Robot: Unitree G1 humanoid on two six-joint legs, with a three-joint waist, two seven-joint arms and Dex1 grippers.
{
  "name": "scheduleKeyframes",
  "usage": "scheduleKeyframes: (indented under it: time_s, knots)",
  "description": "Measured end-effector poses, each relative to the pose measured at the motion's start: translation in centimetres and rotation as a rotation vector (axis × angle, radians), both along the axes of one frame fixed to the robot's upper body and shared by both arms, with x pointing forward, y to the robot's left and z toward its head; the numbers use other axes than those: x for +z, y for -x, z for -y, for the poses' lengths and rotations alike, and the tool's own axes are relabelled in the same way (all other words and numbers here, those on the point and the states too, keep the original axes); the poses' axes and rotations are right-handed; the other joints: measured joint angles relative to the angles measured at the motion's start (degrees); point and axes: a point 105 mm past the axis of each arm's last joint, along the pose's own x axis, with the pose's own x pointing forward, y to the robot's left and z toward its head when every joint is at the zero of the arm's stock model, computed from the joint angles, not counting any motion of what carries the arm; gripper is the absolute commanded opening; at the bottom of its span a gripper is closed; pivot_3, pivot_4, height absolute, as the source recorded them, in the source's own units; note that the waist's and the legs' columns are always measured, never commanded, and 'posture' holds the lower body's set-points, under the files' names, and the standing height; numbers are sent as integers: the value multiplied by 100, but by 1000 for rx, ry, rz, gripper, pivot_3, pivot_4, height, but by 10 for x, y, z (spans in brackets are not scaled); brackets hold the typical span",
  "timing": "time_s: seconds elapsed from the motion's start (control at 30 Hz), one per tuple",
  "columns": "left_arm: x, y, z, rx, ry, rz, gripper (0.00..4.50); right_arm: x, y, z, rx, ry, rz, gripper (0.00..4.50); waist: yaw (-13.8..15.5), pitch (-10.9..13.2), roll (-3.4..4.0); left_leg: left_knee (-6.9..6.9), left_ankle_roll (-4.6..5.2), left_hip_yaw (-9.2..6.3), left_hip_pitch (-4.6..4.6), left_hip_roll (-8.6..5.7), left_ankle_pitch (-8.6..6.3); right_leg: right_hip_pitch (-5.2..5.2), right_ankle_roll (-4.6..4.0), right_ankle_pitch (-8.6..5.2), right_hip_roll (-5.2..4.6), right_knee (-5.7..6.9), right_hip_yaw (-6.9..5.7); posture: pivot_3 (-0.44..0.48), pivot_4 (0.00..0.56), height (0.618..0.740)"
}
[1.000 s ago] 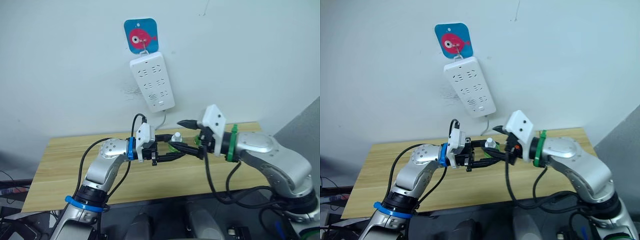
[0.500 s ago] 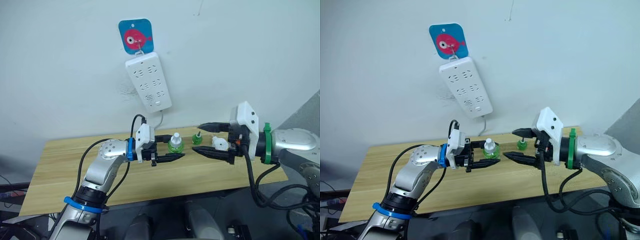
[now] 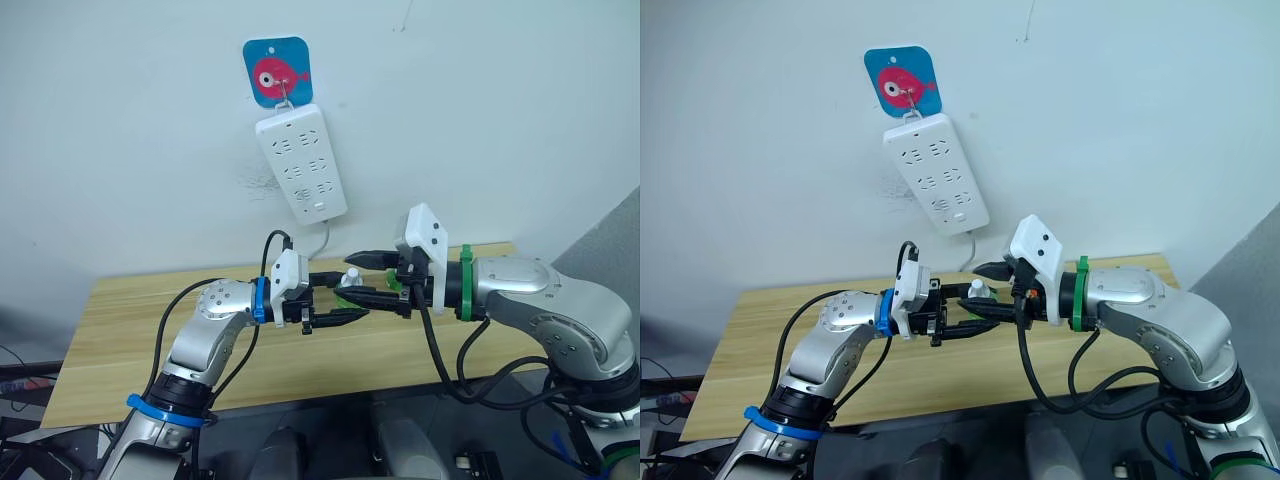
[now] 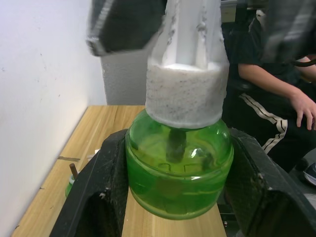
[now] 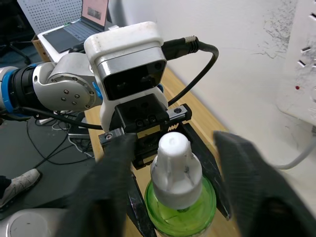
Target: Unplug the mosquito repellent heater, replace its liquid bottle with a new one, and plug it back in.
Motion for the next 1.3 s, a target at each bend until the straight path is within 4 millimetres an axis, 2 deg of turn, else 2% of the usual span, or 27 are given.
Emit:
scheduleKeyframes:
  time_s: [0.1, 0.27, 0.4, 0.47, 0.57, 0.63, 0.67, 0.77, 0.87, 1.0, 1.13, 1.3]
  knots:
    - [-4, 1, -1, 9, -2, -14, 2301, 2, 0, 1, 4, -10, 8, 378, 1, 0, 1, -1, 0, -3, 1, 1, 0, 0, 0, 0, 0, 0, -1, -159, 139, 740]
    - [-4, 1, -1, 14, 0, -13, 2301, 7, 1, 3, 5, -35, 13, 353, 3, -1, 1, -1, 0, -8, 0, 0, 0, 0, 0, 0, 0, 1, 0, -160, 140, 740]
    - [-8, 0, -5, 37, -34, -15, 2301, 39, -1, 6, -2, -138, 85, 353, 1, -1, 1, -1, 0, -11, 1, 1, 0, 0, 0, 0, 0, 2, -1, -160, 144, 740]
    - [-18, -3, -13, 77, -78, -38, 2301, 55, -6, 13, -55, -174, 142, 353, 1, -1, 2, -1, 0, -13, 2, 2, 0, 0, 0, 0, 0, 1, -2, -161, 145, 740]
    - [-43, -5, -34, 155, -161, -106, 2301, 56, -17, 25, -148, -194, 175, 353, 0, -2, 2, -5, 0, -12, 1, 3, 0, -2, 0, 0, -1, 0, -1, -161, 151, 740]
    - [-56, -1, -46, 185, -198, -143, 2301, 33, -28, 35, -252, -172, 169, 353, 2, -7, -6, -6, 0, -8, -1, 6, 0, -1, 0, 0, -8, -3, -1, -156, 154, 740]
    - [-62, 1, -51, 198, -216, -158, 2301, 14, -35, 41, -313, -148, 158, 353, 9, -7, -6, -8, 0, -4, -3, 4, 0, -3, 0, -1, -13, -4, -1, -149, 159, 740]
    - [-73, 12, -67, 229, -257, -196, 2301, -61, -50, 60, -485, -63, 75, 353, 25, -5, -4, -8, 0, 6, -3, 3, 0, -11, 0, -1, -19, 0, 8, -129, 175, 740]
    - [-71, 21, -66, 212, -262, -181, 2301, -102, -56, 69, -576, -20, 62, 353, 54, -1, -2, -7, 0, 7, 5, 4, 0, -8, 0, -1, -19, 0, 16, -108, 195, 740]
    - [-65, 28, -63, 199, -265, -171, 2301, -137, -67, 80, -683, -12, 59, 353, 76, 10, 1, -9, 0, 11, 10, 8, 0, -7, -1, -1, -11, 0, 16, -87, 219, 740]
    - [-60, 32, -63, 202, -255, -178, 2301, -165, -78, 80, -749, -5, 28, 353, 133, 64, 4, -11, 0, 11, 12, 9, 0, -7, -3, -2, -10, 1, 19, -76, 233, 740]
    - [-56, 35, -63, 209, -255, -188, 2301, -176, -94, 79, -805, -5, 34, 353, 221, 144, 8, -9, 0, 9, 12, 5, 0, -6, -3, -2, -11, 0, 21, -47, 251, 740]
